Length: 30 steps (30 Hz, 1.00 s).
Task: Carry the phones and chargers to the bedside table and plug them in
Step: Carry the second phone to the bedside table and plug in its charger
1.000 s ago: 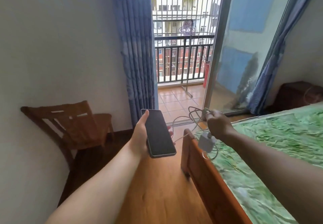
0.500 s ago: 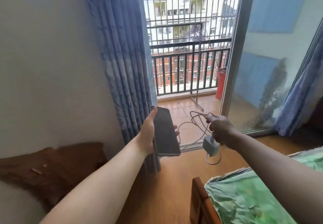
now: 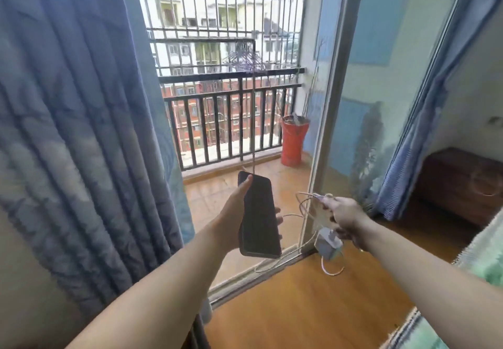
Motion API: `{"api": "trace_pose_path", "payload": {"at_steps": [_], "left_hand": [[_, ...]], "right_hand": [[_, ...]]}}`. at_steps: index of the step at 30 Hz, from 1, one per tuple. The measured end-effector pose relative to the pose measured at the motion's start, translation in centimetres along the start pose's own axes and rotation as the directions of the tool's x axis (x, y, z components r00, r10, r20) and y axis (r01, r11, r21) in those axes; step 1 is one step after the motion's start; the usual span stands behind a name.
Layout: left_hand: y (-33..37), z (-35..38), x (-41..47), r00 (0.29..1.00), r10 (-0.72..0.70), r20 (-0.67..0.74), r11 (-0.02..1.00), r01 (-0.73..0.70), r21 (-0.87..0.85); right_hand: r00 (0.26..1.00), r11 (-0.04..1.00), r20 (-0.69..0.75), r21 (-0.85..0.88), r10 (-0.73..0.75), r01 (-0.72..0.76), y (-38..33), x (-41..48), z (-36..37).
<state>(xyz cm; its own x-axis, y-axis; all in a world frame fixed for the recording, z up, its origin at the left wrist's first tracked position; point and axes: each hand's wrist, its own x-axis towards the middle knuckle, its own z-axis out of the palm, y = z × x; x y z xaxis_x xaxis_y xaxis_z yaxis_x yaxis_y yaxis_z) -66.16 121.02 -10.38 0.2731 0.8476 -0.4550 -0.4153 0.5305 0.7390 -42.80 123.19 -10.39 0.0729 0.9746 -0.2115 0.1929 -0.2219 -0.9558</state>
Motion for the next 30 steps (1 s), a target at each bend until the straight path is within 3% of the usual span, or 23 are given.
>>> {"api": "trace_pose_path", "payload": {"at_steps": [3,7,16,24,30], "left_hand": [[5.1,-0.7,5.4,0.996,-0.078,0.046,0.994,0.073,0.086],[9.5,1.7,12.7,0.989,-0.130,0.077,0.981,0.116,0.157],[11.6,10.2,31.3,0.948,-0.272,0.167,0.871,0.168,0.463],[13.0,23.4,48.9,0.922,-0.302,0.241,0.809,0.114,0.577],[11.6,35.0,58.9,0.806,-0.430,0.406,0.802,0.135,0.582]], "right_hand": [[0.996,0.999,-0.080,0.011,0.045,-0.045,-1.1,4.9,0.8],[0.977,0.982,-0.158,0.147,0.144,-0.121,-1.5,10.5,0.0],[0.860,0.900,-0.389,0.405,0.330,-0.162,0.4,25.9,-8.0],[0.708,0.876,-0.561,0.450,0.428,-0.174,0.6,36.5,-19.3],[0.603,0.882,-0.677,0.462,0.421,-0.096,-1.5,41.9,-29.7]]}}
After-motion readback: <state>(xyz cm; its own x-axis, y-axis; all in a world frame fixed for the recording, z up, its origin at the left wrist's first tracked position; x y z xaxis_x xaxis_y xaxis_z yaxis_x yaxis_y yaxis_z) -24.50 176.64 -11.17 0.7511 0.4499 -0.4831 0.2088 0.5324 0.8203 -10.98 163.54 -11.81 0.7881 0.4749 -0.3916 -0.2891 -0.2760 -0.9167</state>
